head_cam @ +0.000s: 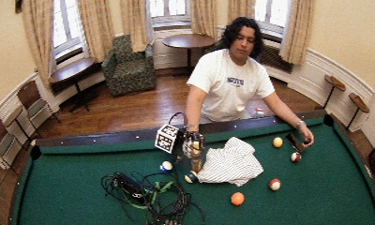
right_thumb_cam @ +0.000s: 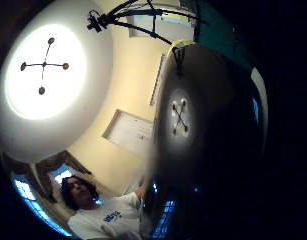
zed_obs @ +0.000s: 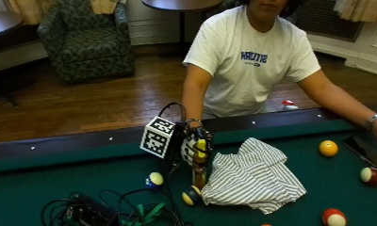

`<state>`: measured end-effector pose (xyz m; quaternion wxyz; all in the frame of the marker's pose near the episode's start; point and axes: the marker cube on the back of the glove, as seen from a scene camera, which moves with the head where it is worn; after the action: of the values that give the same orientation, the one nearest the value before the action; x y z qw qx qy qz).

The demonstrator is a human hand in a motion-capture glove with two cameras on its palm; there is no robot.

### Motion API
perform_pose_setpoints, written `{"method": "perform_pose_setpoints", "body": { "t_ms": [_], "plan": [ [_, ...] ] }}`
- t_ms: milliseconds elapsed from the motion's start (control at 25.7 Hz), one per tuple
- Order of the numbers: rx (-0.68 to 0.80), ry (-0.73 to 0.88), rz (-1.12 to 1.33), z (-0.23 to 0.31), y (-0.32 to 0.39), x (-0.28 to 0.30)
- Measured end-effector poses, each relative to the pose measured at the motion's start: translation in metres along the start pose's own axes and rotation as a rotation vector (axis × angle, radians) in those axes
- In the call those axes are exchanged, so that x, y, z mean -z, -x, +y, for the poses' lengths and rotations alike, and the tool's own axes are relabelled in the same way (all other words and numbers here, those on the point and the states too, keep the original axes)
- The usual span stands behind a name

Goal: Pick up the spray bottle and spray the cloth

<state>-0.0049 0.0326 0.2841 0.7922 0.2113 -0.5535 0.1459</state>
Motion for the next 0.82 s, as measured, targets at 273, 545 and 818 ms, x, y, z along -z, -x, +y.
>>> {"method": "perform_pose_setpoints", "body": {
  "t_ms": [273, 545, 818],
  "plan": [
    [-0.021, -0.028, -0.095, -0.010, 0.015, 0.013],
    [0.085, 0.164, -0.108, -0.031, 0.094, 0.050],
    [0.090, 0.464, 0.007, -0.047, 0.144, 0.058]
  ]
}}
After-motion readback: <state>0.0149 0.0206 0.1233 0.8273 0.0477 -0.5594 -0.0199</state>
